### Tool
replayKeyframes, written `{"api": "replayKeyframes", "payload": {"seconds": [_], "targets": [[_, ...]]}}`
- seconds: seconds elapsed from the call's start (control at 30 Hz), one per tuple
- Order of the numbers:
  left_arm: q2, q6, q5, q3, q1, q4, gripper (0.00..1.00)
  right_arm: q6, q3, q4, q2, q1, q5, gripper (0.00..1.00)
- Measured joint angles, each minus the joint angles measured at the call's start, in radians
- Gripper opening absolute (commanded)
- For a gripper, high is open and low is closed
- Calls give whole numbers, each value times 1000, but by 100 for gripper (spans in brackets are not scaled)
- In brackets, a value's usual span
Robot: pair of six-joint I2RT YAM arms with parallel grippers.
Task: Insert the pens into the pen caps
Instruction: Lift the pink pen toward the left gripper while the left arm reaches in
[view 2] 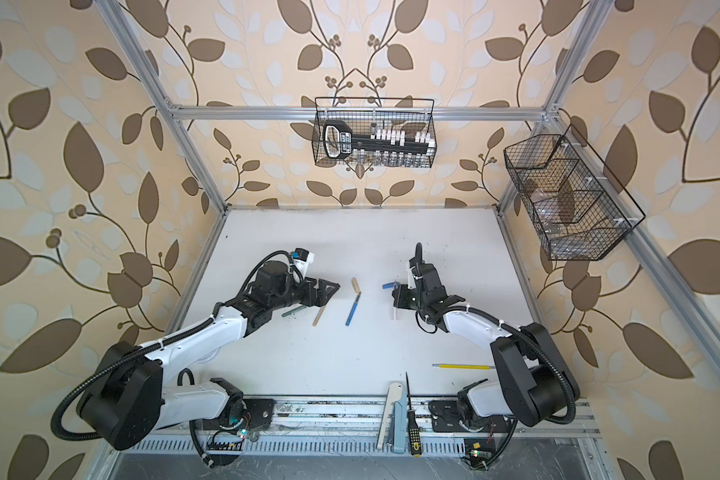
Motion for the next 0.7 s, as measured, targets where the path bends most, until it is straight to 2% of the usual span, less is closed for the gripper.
{"api": "replayKeyframes", "payload": {"seconds": [0.1,0.2,0.5,0.7], "targets": [[61,-18,48,27,-39,43,95,55,-39,105,-13,-5,-56,9],[121,-50,96,42,-41,72,93,98,-59,187,-31,-4,-95,7],[235,-109,205,58,-72,185,87,192,-92,372,-63,21,-127,8],[266,-159,249,58,-92,270,81,238,-94,435,-48,86,-128,8]]}}
